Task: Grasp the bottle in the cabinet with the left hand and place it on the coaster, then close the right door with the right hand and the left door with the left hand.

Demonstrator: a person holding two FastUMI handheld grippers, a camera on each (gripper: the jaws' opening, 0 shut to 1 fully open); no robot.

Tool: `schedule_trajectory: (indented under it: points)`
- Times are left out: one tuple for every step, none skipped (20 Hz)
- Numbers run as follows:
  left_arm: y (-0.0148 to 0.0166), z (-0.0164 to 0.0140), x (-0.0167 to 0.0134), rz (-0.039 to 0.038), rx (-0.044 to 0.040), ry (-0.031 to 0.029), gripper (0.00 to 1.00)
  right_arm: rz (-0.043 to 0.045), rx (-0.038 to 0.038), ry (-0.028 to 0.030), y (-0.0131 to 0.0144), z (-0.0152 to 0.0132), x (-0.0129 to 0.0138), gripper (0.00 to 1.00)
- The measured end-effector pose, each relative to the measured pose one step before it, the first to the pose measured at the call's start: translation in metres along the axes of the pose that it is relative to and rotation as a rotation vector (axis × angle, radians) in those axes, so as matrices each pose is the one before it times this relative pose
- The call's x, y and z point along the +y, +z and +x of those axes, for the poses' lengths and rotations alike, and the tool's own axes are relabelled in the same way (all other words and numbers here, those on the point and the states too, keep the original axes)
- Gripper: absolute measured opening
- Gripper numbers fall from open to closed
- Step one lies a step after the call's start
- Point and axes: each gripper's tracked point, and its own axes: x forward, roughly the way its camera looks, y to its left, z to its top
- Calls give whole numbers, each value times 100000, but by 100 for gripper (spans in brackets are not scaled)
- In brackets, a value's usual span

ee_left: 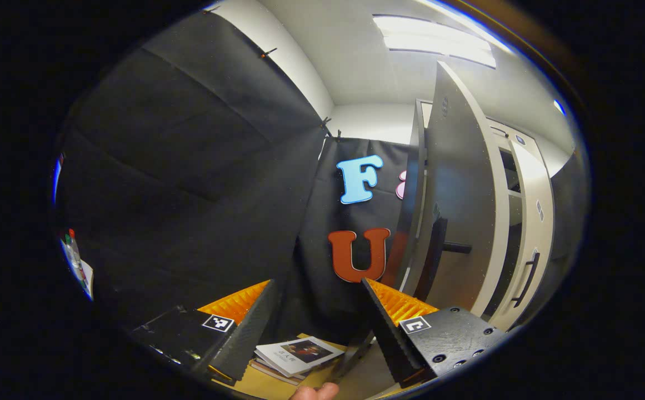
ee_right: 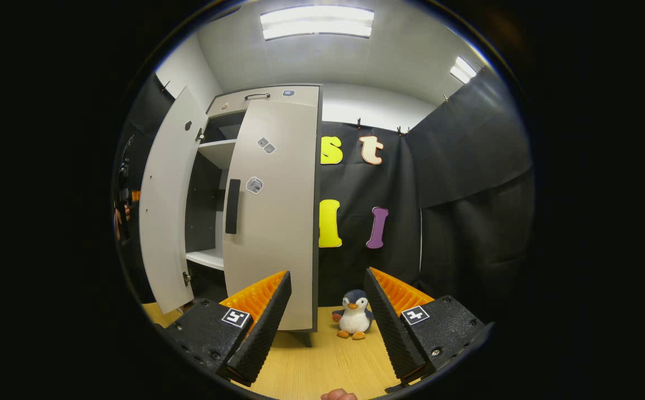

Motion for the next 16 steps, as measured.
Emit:
schedule_trajectory:
  points:
    - [181, -101, -596, 1218, -743, -1029, 92, 495, 229, 449, 93, -3, 92, 82]
    - [-70, -149, -405, -1106, 984, -1297, 92, 998, -213, 1005, 191, -66, 240, 82]
    - [-322, -408, -788, -2818, 2034, -2564, 99, 1129, -517, 1189, 232, -111, 285, 82]
    - [-557, -426, -1221, -2816, 2241, -3877, 92, 1113, -368, 313, 61, 41, 71, 82]
    - [-512, -386, -1370, -2316, 1976, -3913, 92, 1008, -138, -193, 47, 102, -200, 82]
    - [-319, -200, -1019, -603, 706, -2389, 92, 843, 201, -32, -125, 167, -193, 82]
    - [-184, 6, -978, 463, -262, -1715, 92, 710, 362, -3, -163, 40, -73, 82]
    - [-88, 84, -965, 913, -476, -1051, 92, 340, 418, -171, -102, -121, -211, 82]
    - [-191, 96, -893, 480, -151, -892, 92, -21, 90, -662, -22, -235, -342, 82]
    - [-265, -67, -999, -124, 260, -1470, 92, -301, 123, -1117, -116, -313, -505, 82]
    - [-364, 162, -1061, -672, 717, -1880, 92, -284, 78, -1340, -85, -234, -573, 82]
    - [-354, 229, -941, -976, 1011, -1968, 92, 5, 34, -1320, -81, -254, -485, 82]
    - [-354, 323, -888, -775, 1153, -1852, 92, 342, 234, -1198, -70, -301, -487, 82]
    - [-335, 244, -872, -78, 653, -1471, 93, 1138, 131, -1025, -95, -269, -472, 82]
    - [-335, 508, -1158, 226, 379, -1509, 93, 1838, -36, -486, 34, -161, -330, 82]
    - [-457, 476, -1257, -12, 449, -1940, 93, 1433, 41, -713, 40, -237, -316, 82]
